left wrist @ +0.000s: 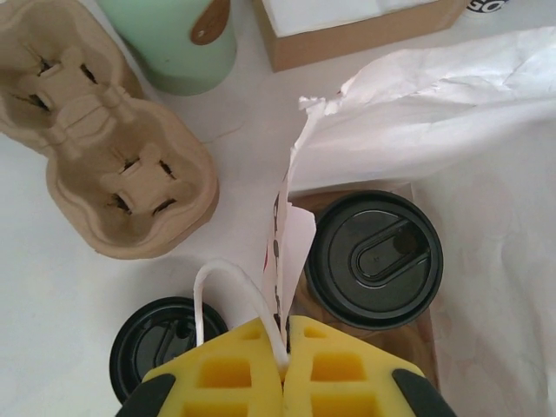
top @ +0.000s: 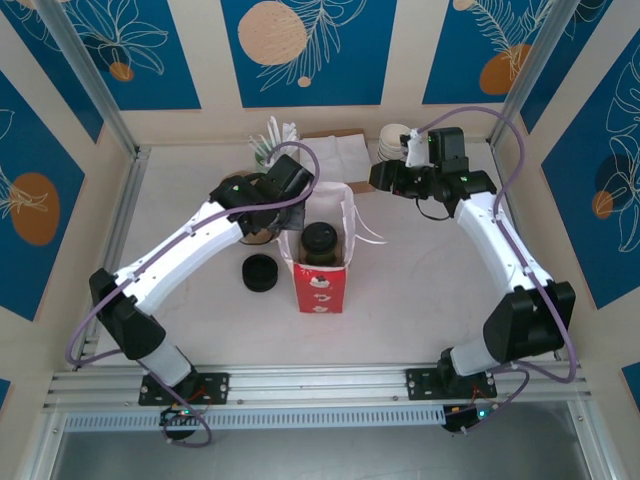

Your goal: Pack the takeout coffee

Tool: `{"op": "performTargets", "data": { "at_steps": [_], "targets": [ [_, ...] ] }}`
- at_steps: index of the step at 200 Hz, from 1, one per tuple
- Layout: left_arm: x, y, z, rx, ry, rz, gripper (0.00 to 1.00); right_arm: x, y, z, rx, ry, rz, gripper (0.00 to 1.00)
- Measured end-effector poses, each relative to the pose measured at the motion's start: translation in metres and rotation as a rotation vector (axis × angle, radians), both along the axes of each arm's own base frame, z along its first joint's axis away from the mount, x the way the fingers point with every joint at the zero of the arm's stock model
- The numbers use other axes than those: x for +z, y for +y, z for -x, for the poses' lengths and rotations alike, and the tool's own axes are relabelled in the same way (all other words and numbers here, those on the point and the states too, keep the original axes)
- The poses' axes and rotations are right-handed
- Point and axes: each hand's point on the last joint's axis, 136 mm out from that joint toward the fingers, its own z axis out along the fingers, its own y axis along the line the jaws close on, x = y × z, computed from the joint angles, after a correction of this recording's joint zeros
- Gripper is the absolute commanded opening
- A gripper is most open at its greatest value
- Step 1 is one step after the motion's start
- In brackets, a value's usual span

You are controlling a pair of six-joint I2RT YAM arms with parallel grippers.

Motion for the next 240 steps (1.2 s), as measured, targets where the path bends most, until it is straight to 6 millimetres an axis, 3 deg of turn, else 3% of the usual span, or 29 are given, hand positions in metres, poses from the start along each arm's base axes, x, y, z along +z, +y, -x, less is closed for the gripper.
{"op": "performTargets", "data": {
  "at_steps": [99,142,207,240],
  "targets": [
    [-0.003,0.029,-0.004,0.039,0.004,-0.028,0.00,-0.032,0.048,-0.047,0.016,-0.007,0.124,0.49],
    [-0.002,0.031,-0.006,0.022,0.004,-0.023,0.00,-0.054,0.052,-0.069,-0.031,-0.040,0.204,0.49],
    [-0.003,0.032,-0.008,0.002,0.015,-0.015,0.01,-0.090,0.060,-0.125,-0.082,-0.052,0.292,0.49],
    [-0.003,0.030,-0.009,-0.012,0.017,-0.004,0.17,-0.103,0.064,-0.153,-0.107,-0.061,0.332,0.48]
  ]
}}
